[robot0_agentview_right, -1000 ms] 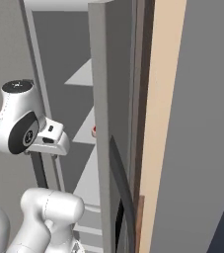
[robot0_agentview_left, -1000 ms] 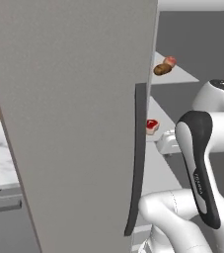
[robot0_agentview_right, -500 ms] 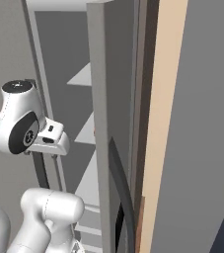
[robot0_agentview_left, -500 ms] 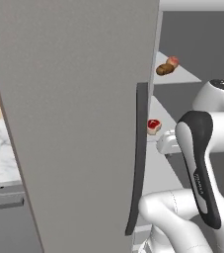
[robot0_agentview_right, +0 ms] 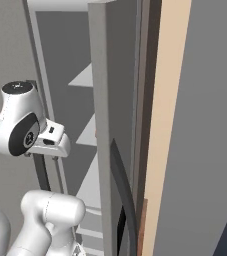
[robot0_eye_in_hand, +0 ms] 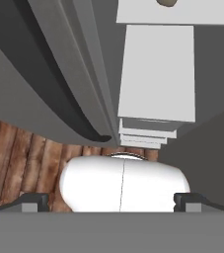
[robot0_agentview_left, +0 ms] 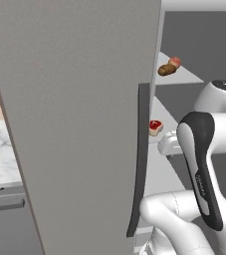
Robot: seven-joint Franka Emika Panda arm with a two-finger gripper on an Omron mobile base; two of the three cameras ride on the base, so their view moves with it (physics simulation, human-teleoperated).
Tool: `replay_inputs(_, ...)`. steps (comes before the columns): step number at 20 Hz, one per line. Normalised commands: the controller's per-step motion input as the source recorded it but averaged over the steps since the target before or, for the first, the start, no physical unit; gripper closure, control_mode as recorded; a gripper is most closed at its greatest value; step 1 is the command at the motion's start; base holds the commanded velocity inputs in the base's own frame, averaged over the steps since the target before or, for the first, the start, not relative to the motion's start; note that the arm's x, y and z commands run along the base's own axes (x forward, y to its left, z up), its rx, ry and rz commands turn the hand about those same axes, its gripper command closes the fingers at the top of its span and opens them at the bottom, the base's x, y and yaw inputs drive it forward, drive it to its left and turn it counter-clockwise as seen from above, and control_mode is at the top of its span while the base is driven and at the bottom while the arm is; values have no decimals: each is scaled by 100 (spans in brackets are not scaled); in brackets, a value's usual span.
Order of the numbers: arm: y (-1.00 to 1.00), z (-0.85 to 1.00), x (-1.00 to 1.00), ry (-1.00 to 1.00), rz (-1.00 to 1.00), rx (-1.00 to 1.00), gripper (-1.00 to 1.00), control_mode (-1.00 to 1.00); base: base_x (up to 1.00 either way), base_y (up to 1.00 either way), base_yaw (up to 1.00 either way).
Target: Take the steak, potato, and peach from the freezer and place them in the bowl on the counter.
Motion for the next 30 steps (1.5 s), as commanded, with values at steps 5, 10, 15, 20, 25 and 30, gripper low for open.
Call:
replay_inputs(5,0,0,0,0,0,0,-100,100,0,0,0)
replay_inputs(10,-4,-2,0,-2,0,0,-100,-100,0,0,0)
replay_inputs(15,-28,-19,6,-6,0,0,-100,-100,0,0,0)
replay_inputs(20,-35,-24,23,-9,0,0,-100,-100,0,0,0)
replay_inputs(25,-31,-18,30,-10,0,0,-100,-100,0,0,0)
replay_inputs(30,-23,-13,38,-7,0,0,-100,-100,0,0,0)
